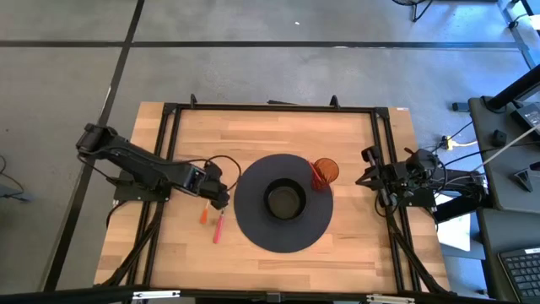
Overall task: Pick & Place Utensil
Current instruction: Put the orange spoon into the black bowl on the black mat
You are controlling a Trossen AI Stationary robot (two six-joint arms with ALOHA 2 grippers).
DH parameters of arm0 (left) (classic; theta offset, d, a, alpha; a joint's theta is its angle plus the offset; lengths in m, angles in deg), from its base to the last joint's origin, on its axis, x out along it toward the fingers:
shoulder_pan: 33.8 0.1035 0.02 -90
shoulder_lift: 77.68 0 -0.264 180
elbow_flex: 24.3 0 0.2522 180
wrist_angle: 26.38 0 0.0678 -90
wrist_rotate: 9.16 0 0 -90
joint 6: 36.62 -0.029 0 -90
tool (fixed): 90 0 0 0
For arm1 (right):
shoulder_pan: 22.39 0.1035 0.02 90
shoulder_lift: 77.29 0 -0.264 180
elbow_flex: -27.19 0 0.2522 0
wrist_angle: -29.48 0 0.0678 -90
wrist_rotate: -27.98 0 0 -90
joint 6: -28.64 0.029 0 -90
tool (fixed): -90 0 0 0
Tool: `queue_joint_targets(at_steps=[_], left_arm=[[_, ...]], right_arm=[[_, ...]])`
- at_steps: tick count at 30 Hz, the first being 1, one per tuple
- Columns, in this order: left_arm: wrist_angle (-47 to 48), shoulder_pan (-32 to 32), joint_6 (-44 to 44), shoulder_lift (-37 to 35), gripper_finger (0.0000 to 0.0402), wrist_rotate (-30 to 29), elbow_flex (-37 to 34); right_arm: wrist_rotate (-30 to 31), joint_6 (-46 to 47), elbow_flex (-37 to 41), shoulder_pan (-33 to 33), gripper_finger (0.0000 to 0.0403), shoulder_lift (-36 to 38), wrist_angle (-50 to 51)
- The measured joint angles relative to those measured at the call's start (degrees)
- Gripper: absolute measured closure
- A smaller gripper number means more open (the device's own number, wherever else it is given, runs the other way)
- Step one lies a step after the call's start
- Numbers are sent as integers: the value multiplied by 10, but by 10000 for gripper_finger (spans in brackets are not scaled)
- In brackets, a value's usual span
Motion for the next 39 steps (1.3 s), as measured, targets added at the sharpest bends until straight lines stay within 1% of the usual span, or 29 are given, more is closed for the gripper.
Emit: queue_joint_targets(at_steps=[7,10,14,21,25,29,36,39], left_arm=[[0,9,1,65,210,67,0],[0,13,-7,88,190,70,0],[-5,17,-16,109,180,84,0],[-6,23,-20,125,190,100,-5],[-20,40,-25,124,207,121,-18],[-58,60,-49,118,226,147,-40],[-63,68,-71,117,244,151,-40],[-65,68,-71,117,260,150,-40]], right_arm=[[0,12,0,0,393,0,7],[0,12,0,0,393,0,7],[0,14,0,0,393,0,8],[0,15,0,0,393,0,16],[0,21,0,0,393,0,18],[0,26,0,0,393,0,26],[0,25,0,0,393,0,30],[0,25,0,0,393,0,31]])
